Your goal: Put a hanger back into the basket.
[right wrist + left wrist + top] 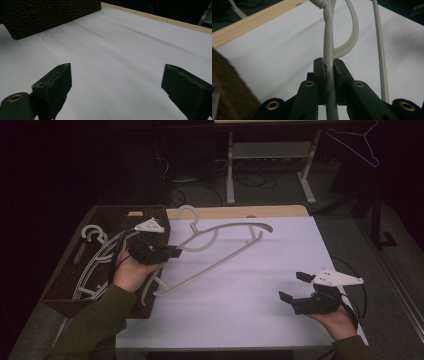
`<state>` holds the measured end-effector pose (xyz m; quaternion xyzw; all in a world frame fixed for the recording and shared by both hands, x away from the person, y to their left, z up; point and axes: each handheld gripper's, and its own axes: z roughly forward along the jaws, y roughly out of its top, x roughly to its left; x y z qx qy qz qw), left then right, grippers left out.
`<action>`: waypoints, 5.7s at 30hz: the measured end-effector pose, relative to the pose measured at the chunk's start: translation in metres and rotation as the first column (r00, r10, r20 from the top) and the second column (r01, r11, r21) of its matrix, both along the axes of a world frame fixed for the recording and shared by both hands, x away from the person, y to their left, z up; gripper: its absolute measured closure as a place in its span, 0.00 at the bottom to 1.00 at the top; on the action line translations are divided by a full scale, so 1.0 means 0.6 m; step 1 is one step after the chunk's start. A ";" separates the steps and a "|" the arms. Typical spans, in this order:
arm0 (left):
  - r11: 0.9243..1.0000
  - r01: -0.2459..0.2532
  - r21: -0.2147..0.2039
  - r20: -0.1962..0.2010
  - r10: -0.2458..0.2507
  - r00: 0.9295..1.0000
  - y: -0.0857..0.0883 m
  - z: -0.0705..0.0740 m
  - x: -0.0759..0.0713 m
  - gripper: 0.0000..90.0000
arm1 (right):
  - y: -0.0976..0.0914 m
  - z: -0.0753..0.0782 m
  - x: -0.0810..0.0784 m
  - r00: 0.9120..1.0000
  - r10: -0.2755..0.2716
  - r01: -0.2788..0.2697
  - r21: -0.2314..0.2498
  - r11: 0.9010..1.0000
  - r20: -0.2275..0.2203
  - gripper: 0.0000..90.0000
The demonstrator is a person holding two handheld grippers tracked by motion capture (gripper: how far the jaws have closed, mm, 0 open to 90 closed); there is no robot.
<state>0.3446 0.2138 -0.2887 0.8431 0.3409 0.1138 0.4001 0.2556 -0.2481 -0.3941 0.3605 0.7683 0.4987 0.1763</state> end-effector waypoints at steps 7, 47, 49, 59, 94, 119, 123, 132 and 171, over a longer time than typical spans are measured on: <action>0.998 -0.066 -0.013 0.028 0.066 0.997 0.070 0.035 0.004 0.92 | 0.003 0.000 0.011 0.999 -0.031 0.031 0.006 1.000 0.011 0.00; 0.915 -0.381 0.132 0.120 0.367 0.922 0.402 0.022 0.017 0.92 | 0.007 -0.007 0.021 0.999 -0.036 0.037 -0.010 0.999 0.009 0.00; 0.914 -0.382 0.141 0.110 0.369 0.923 0.406 0.015 0.019 0.92 | 0.007 -0.007 0.020 0.999 -0.036 0.036 -0.012 0.999 0.008 0.00; 0.903 -0.387 0.186 0.086 0.377 0.922 0.408 -0.016 0.028 0.92 | 0.004 -0.007 0.020 0.999 -0.042 0.042 -0.010 0.999 0.010 0.00; 0.902 -0.403 0.157 0.032 0.403 0.915 0.376 -0.062 0.040 0.39 | 0.000 -0.005 0.020 0.999 -0.046 0.046 -0.001 0.999 0.019 0.00; 0.971 -0.140 -0.196 0.165 0.173 0.971 0.189 0.015 -0.011 0.17 | 0.006 0.031 0.034 0.995 -0.060 0.056 0.053 0.997 0.074 0.00; 0.970 -0.083 -0.226 0.184 0.126 0.975 0.150 0.011 -0.023 0.16 | 0.013 0.046 0.040 0.994 -0.053 0.047 0.065 0.997 0.095 0.00; 0.955 0.005 -0.297 0.222 0.064 0.973 0.089 -0.010 -0.045 0.15 | 0.021 0.069 0.053 0.992 -0.048 0.038 0.089 0.995 0.115 0.00; 0.915 0.089 -0.393 0.276 0.025 0.961 0.050 -0.066 -0.055 0.00 | 0.034 0.116 0.067 0.981 -0.010 -0.021 0.156 0.988 0.192 0.00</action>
